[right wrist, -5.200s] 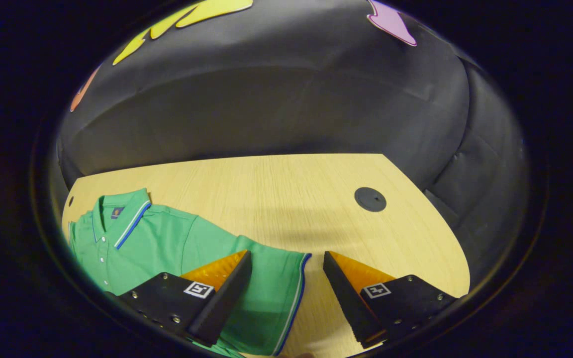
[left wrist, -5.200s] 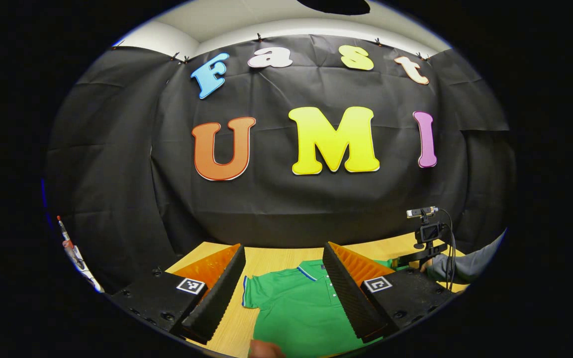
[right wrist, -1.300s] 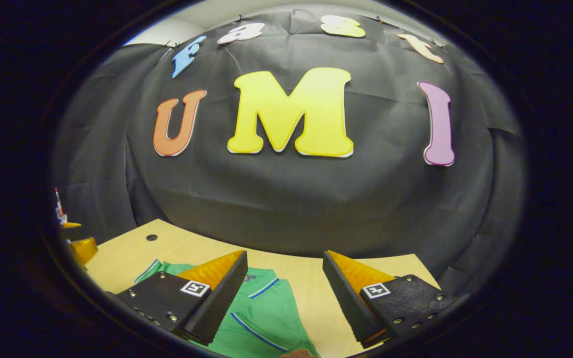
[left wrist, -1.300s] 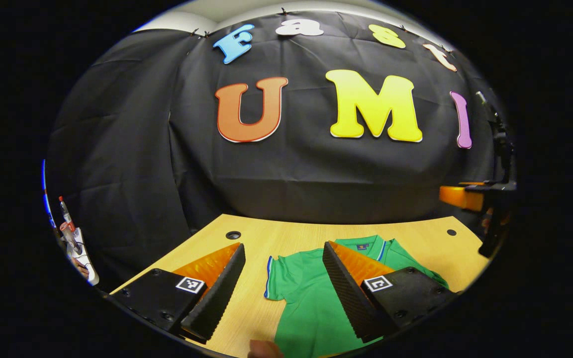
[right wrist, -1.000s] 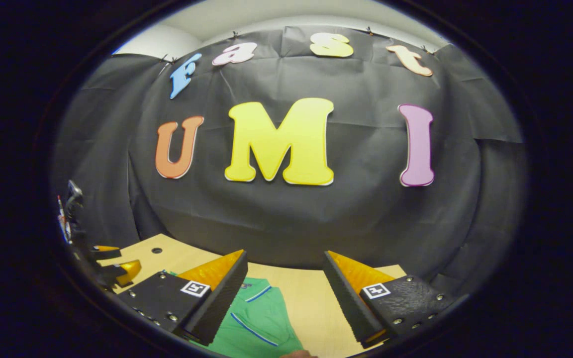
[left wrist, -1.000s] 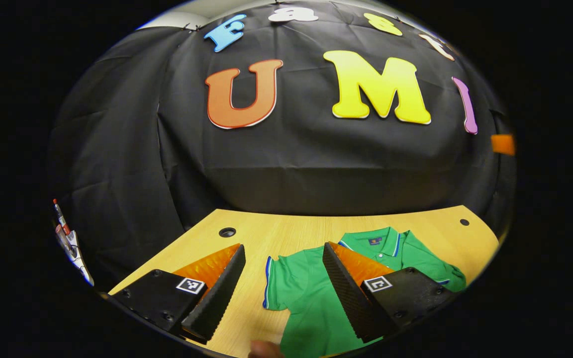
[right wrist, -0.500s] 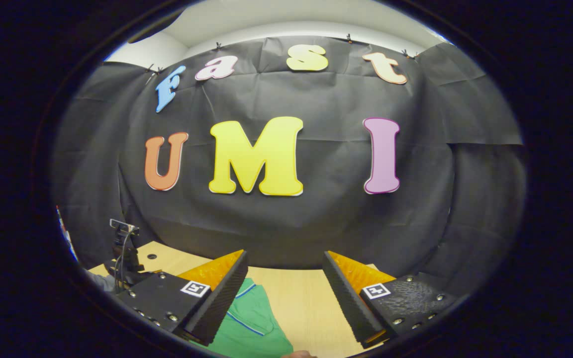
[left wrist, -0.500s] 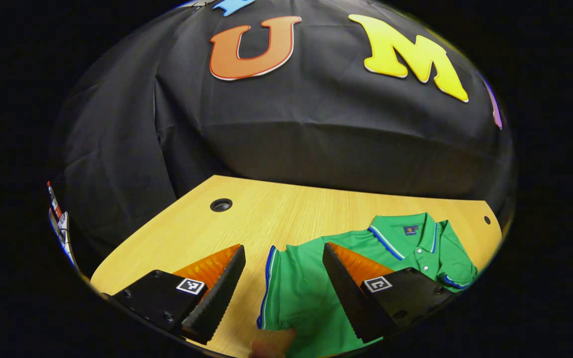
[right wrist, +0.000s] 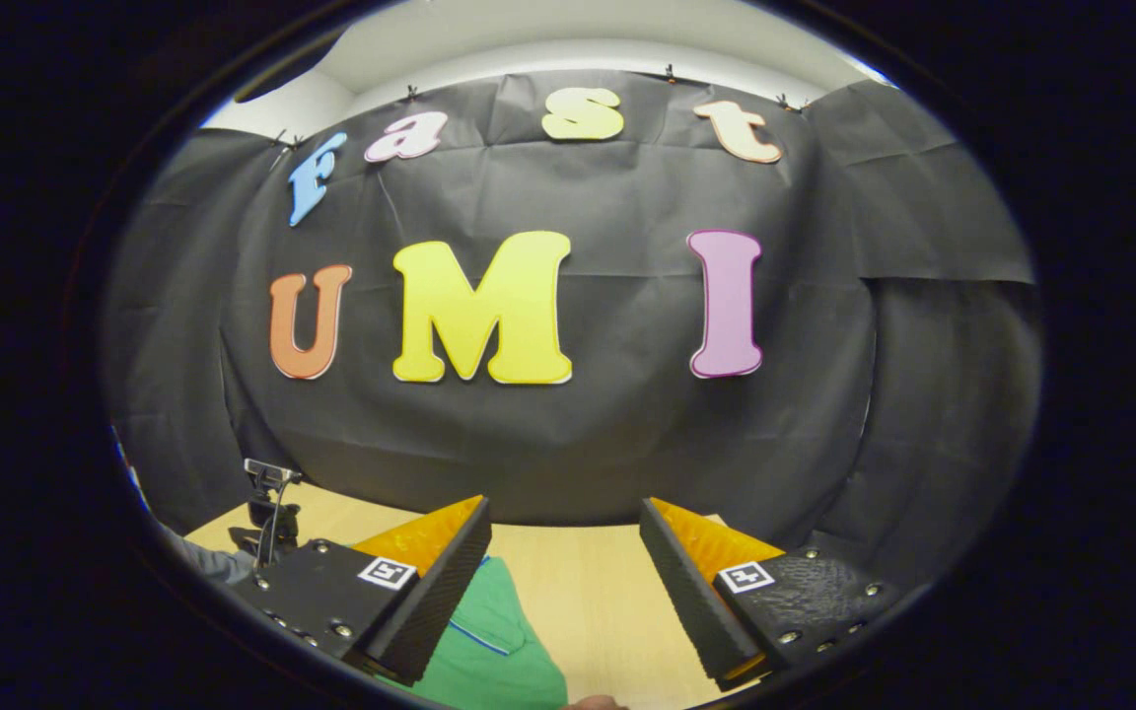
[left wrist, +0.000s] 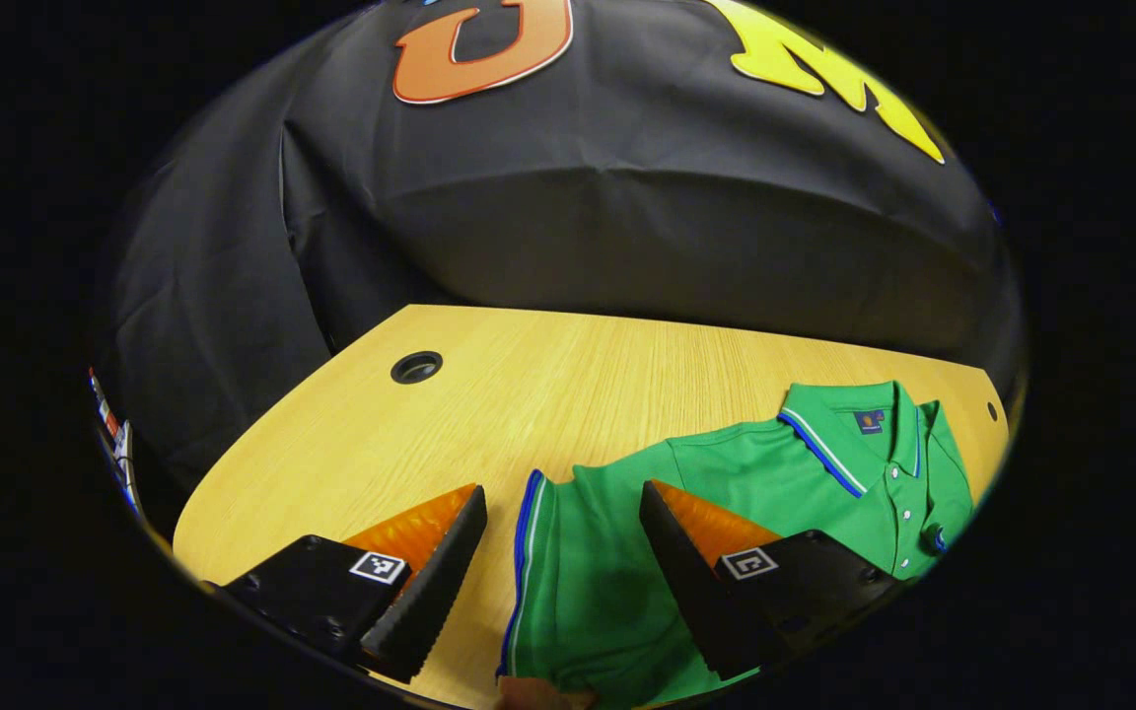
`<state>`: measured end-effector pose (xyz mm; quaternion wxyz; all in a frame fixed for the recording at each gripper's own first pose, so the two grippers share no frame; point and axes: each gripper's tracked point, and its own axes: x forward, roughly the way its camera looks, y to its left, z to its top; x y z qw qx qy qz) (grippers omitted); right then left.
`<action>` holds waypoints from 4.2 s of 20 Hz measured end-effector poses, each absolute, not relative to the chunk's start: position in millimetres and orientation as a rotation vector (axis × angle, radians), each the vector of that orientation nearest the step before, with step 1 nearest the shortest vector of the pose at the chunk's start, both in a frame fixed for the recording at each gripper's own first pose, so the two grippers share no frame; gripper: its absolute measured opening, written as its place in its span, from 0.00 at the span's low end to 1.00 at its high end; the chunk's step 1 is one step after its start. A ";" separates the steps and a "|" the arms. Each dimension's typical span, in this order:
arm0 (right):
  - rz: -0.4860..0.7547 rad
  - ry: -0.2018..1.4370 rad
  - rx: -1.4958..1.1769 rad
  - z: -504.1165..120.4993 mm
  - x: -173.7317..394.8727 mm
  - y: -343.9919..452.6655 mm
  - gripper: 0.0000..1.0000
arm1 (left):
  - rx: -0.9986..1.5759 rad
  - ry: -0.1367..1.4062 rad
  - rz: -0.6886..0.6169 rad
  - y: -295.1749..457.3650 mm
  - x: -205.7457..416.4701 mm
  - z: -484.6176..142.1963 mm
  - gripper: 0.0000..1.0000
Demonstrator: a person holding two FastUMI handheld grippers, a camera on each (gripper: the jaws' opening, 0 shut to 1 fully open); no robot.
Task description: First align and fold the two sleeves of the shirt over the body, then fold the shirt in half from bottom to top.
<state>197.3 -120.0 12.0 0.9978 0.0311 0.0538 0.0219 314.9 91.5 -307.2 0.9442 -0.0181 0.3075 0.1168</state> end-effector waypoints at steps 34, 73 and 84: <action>-0.011 0.177 0.102 -8.1 195.5 -155.5 0.95 | -0.042 0.569 0.089 -9.1 326.0 -259.4 0.05; 0.106 0.256 0.142 -50.5 205.3 -132.8 0.96 | 0.058 0.472 -0.026 -65.9 259.0 -199.6 0.92; 0.164 0.218 0.081 -49.4 55.1 -113.5 0.95 | 0.036 0.252 0.023 -28.9 79.2 -84.5 0.92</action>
